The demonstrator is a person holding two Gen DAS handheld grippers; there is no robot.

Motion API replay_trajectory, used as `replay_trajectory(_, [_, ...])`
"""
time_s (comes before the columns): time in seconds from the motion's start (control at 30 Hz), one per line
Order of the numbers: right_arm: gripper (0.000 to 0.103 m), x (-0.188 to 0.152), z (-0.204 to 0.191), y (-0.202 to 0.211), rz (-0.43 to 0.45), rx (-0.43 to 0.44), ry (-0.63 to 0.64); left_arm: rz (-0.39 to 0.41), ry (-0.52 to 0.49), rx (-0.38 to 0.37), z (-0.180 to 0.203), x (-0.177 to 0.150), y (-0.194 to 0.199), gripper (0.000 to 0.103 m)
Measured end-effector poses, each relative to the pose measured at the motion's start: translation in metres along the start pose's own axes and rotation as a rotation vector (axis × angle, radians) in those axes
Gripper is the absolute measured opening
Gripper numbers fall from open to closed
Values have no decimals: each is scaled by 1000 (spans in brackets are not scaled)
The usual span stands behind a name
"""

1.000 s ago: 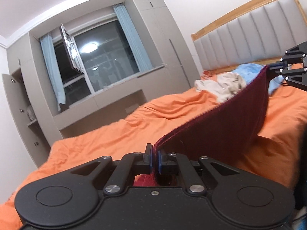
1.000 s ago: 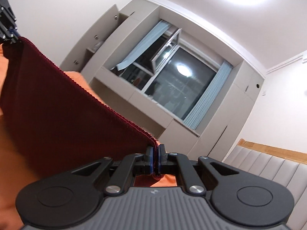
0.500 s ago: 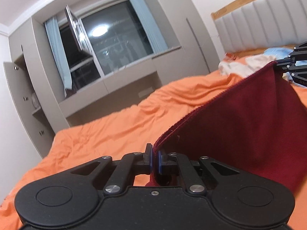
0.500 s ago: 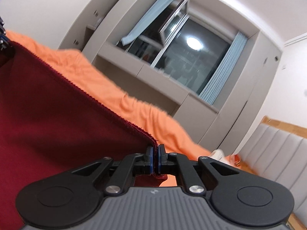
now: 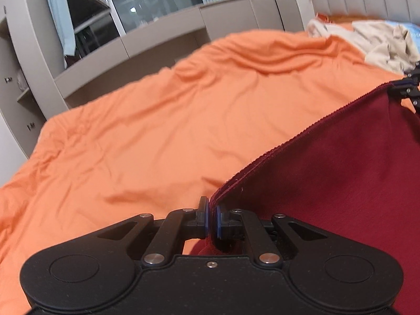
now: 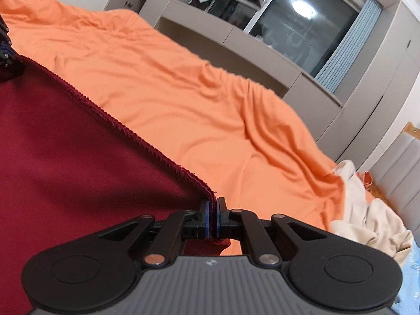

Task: Fold small clothes
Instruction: 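Lift the hem with both tools and carry it over toward the collar, then open both tools to lay the hem down on the shirt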

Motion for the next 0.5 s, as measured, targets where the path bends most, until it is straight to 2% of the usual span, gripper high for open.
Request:
replay_trajectory(0.2, [5, -4, -8, -24, -42, 15, 19, -89, 37, -35, -2, -16, -36, 7])
replay_trajectory(0.37, [6, -9, -11, -26, -63, 17, 7, -109, 56, -45, -1, -18, -49, 7])
replay_trajectory(0.5, [12, -10, -12, -26, -69, 14, 13, -118, 48, -27, 1, -16, -50, 18])
Point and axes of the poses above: each gripper's, at about its wrist camera, not at the fingertips, and y roughly against the way its jaws point, z to its right, x to its top, the point moved 2 cm from there along -y, roughly the way its jaws point, and after that the axes turned 3 degrees about -y, right-handed, at the moved point
